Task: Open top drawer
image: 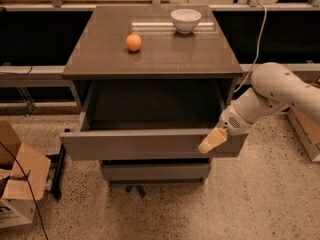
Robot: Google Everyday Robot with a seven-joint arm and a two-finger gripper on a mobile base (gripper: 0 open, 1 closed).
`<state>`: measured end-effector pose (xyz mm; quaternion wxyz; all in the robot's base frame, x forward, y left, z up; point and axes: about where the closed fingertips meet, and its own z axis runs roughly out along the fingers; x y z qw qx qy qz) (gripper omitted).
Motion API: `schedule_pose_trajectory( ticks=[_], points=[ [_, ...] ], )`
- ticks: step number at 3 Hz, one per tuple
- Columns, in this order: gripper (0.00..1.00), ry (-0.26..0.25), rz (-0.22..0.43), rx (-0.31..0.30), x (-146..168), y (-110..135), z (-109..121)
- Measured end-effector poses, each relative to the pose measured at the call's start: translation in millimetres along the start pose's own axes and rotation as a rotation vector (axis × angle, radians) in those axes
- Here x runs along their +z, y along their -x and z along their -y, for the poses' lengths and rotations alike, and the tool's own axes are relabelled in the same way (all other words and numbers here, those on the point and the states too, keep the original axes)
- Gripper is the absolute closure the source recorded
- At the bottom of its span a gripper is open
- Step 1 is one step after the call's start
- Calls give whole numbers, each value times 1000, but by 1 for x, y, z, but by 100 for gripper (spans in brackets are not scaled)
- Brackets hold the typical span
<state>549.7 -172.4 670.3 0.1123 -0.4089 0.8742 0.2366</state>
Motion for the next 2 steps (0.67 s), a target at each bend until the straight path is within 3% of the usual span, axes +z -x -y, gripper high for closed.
schedule_pose_trajectory(
  ticks=[1,2],
  points=[
    [69,0,0,0,-2,1,-1],
    [56,0,0,0,-2,1,-1]
  ],
)
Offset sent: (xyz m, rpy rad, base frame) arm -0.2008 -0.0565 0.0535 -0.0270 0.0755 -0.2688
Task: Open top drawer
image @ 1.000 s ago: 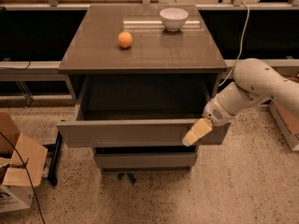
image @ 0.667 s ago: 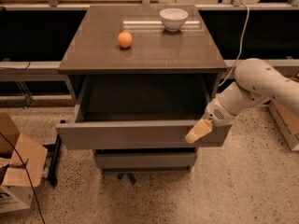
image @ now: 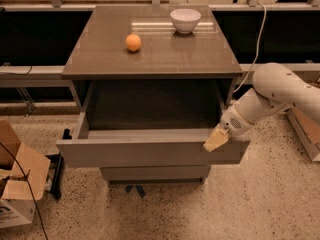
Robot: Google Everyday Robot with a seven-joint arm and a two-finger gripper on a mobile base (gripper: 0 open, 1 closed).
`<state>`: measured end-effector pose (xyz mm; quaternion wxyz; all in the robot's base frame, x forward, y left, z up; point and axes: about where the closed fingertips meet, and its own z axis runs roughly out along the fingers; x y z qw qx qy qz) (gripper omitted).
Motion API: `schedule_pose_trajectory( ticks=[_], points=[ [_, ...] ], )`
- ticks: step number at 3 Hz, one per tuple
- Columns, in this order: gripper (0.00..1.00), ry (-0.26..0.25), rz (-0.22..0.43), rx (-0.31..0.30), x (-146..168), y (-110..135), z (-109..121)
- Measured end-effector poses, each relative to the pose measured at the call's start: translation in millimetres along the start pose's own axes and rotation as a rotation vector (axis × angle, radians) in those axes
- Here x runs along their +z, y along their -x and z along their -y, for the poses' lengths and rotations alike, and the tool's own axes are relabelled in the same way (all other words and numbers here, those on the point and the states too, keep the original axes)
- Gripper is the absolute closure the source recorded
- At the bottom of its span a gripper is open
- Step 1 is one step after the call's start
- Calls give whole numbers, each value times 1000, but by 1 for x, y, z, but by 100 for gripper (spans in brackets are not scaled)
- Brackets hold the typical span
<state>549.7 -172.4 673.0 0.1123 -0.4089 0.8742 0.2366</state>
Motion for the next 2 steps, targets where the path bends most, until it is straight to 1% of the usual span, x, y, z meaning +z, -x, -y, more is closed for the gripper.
schedule_pose_trajectory(
  ticks=[1,2],
  points=[
    [33,-16,5,26,-9,-15,-14],
    [3,-19,6,29,-10,-16,-14]
  ],
)
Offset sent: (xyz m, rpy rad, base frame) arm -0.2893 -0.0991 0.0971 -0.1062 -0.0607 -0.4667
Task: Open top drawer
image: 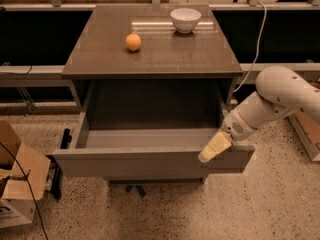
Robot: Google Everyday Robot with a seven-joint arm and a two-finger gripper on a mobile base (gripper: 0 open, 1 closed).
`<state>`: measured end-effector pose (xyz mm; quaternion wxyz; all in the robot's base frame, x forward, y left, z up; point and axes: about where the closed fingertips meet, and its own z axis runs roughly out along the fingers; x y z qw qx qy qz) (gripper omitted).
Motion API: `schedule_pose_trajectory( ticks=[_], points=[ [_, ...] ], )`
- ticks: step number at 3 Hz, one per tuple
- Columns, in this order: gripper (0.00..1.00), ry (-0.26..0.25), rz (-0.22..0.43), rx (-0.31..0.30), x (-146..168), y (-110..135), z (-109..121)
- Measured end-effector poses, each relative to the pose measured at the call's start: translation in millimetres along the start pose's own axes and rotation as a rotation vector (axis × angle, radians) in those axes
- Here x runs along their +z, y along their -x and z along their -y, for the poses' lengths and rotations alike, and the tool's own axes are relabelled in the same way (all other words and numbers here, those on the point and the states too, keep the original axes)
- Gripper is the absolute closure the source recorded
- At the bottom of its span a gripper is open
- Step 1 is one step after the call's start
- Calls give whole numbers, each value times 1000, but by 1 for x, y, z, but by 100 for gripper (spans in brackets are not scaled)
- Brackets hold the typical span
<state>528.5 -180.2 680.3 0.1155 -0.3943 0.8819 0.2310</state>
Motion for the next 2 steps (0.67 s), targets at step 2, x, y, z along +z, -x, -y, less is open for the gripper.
schedule_pose_trajectory(
  ticks=[2],
  points=[
    [0,-81,-6,75,-27,-61,-47]
  ],
)
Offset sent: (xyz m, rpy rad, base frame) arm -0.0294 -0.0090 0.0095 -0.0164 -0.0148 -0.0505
